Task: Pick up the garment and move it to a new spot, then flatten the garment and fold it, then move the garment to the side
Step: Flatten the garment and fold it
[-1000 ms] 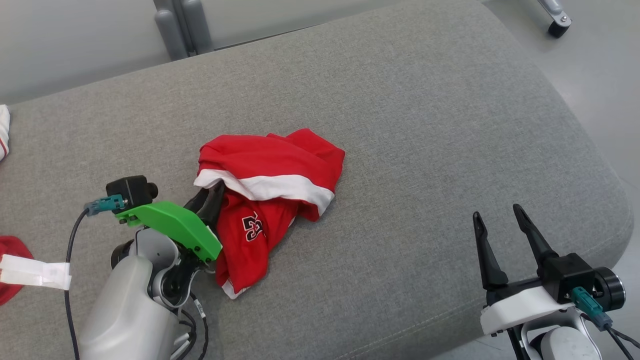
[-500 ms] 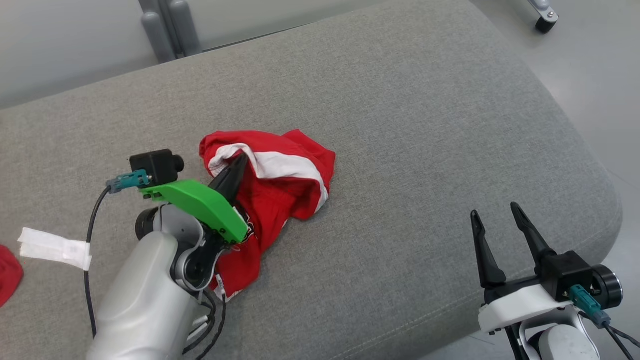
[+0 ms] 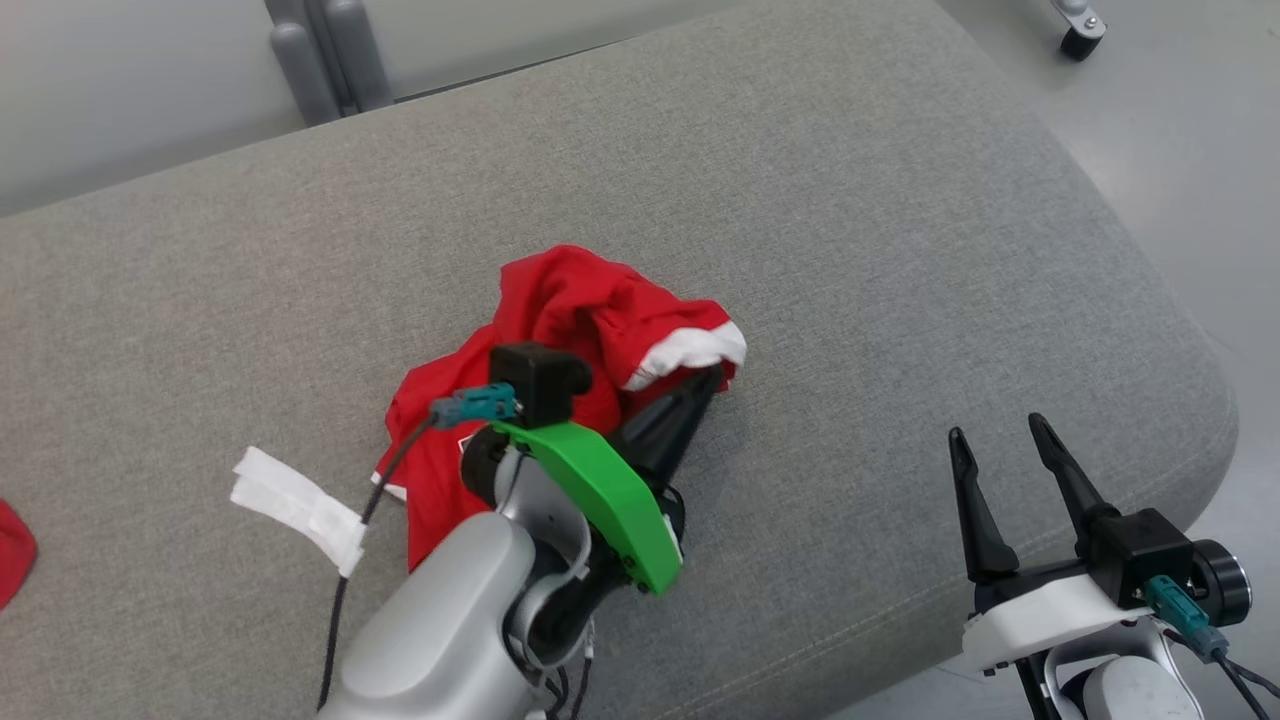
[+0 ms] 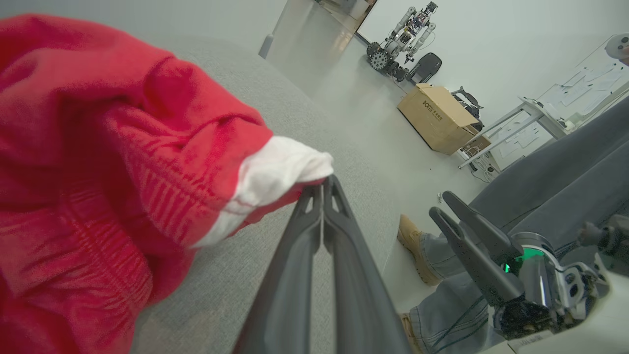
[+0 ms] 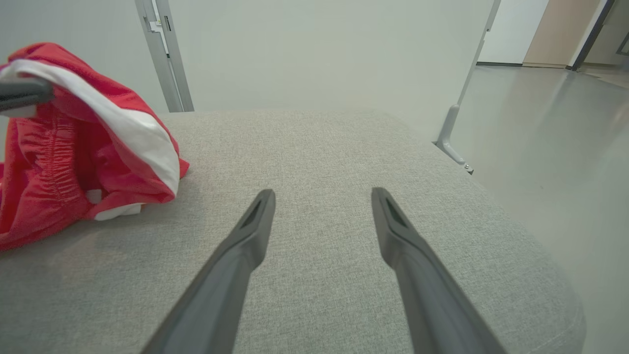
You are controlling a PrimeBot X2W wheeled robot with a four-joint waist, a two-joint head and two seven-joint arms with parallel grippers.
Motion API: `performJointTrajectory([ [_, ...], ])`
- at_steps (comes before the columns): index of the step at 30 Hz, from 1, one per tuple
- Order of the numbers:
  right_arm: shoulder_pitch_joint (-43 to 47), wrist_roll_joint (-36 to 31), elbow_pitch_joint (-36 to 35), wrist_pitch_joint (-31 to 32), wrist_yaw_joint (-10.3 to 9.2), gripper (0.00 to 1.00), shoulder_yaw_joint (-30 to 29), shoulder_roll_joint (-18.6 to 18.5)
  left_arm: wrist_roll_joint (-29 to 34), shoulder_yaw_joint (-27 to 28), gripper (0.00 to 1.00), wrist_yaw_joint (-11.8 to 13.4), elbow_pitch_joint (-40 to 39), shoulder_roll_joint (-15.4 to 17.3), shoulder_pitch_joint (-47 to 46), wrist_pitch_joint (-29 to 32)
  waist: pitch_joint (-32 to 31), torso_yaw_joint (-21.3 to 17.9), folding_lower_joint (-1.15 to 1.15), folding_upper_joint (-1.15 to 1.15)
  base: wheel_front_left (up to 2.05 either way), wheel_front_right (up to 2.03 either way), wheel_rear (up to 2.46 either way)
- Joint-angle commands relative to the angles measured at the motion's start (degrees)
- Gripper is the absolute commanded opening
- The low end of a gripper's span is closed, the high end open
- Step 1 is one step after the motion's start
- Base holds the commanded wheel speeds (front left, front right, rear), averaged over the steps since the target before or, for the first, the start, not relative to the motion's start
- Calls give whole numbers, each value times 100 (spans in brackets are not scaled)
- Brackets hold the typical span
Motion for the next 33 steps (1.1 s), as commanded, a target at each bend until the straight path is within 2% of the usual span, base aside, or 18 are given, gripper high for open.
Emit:
performJointTrajectory([
  [1, 13, 40, -7, -17, -5, 100, -1, -7, 45, -83, 0, -16, -33, 4, 105, 21, 28, 17, 0, 0, 0, 0, 0],
  [5, -67, 50, 0, -18, -5, 100, 18, -8, 181, -516, 0, -10, 138, -105, 296, 57, 111, 34, 0, 0, 0, 0, 0],
  [10, -160, 76, 24, -17, -5, 100, 79, -8, 488, -833, 0, 107, 920, -185, 190, -76, 180, 1, 0, 0, 0, 0, 0],
  [11, -172, 81, 30, -18, -5, 100, 88, -8, 549, -864, 5, 144, 1057, -198, 158, -150, 184, -11, 0, 0, 0, 0, 0],
  [12, -173, 87, 33, -17, -5, 100, 84, -8, 578, -896, 38, 159, 1159, -214, 159, -216, 183, -22, 0, 0, 0, 0, 0],
  [13, -160, 95, 32, -17, -5, 100, 72, -9, 556, -919, 82, 155, 1211, -232, 206, -266, 178, -29, 0, 0, 0, 0, 0],
  [14, -128, 92, 30, -17, -4, 100, 64, -7, 476, -939, 100, 135, 1222, -241, 281, -284, 169, -32, 0, 0, 0, 0, 0],
  [18, -25, 80, 41, -17, -5, 100, 45, -7, 145, -1077, 100, 52, 759, -239, 608, -190, 117, -44, 0, 0, 0, 0, 0],
  [21, 31, 63, 45, -17, -5, 100, 34, -8, -100, -1030, 100, 41, 55, 47, 914, -108, 72, -52, 0, 0, 0, 0, 0],
  [22, 33, 60, 37, -17, -5, 100, 16, -8, -143, -957, 100, 109, -211, 168, 1020, -112, 58, -45, 0, 0, 0, 0, 0],
  [25, 66, 27, 9, -18, -5, 100, -32, -7, -111, -645, 100, 542, -862, 604, 1223, -183, 23, 16, 0, 0, 0, 0, 0],
  [28, 77, -7, 2, -18, -5, 100, -6, -7, 161, -393, 100, 1058, -1059, 994, 1261, -294, 11, 74, 0, 0, 0, 0, 0],
  [33, -23, -35, 23, -18, -5, 100, 35, -7, 245, -246, 100, 1445, -842, 1131, 1154, -205, -8, 118, 0, 0, 0, 0, 0],
])
